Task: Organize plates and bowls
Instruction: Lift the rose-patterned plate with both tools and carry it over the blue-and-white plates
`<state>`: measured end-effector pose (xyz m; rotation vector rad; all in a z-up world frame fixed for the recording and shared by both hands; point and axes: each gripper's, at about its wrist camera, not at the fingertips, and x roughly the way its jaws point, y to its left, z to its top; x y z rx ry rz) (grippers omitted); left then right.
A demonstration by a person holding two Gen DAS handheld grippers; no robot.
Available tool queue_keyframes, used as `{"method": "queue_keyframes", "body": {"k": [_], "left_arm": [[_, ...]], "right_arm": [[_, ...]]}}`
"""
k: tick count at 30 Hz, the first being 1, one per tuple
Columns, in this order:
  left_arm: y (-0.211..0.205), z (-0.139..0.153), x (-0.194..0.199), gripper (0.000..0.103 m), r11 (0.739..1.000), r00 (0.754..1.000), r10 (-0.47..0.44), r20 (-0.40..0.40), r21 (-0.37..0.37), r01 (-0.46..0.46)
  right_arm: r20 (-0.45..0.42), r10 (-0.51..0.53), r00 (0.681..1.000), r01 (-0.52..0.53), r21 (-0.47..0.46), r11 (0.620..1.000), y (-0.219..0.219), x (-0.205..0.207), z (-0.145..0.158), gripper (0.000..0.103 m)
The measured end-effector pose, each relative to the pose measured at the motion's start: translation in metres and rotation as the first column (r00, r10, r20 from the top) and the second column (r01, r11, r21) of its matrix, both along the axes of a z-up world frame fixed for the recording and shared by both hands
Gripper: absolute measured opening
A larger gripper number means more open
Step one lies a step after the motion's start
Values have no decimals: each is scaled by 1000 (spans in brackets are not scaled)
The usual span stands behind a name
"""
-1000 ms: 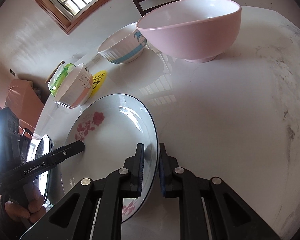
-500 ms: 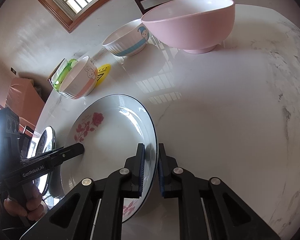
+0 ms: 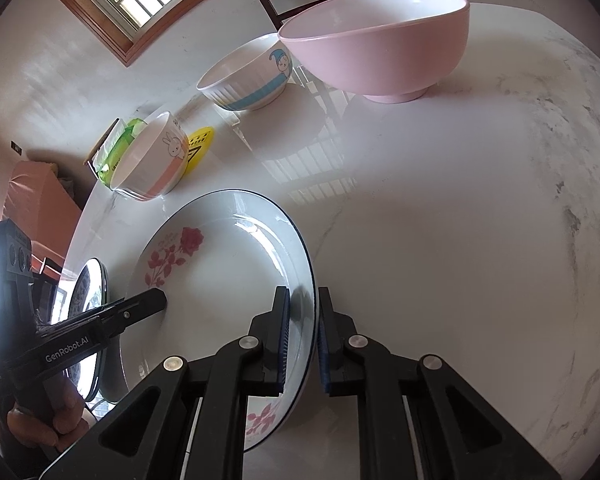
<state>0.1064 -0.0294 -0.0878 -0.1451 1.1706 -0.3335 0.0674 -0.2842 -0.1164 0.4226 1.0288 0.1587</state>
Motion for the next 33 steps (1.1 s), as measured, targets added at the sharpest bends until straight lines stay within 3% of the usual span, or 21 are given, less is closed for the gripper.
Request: {"method": "queue_keyframes", "body": {"k": [18, 33], "left_arm": [[19, 18, -5, 20, 999, 997, 47, 56, 0, -47], [90, 41, -18, 20, 988, 984, 152, 90, 3, -153]], "right_arm": [[41, 43, 998, -43, -16, 999, 18, 0, 26, 13], [71, 140, 988, -139, -23, 990, 82, 6, 46, 13]]}}
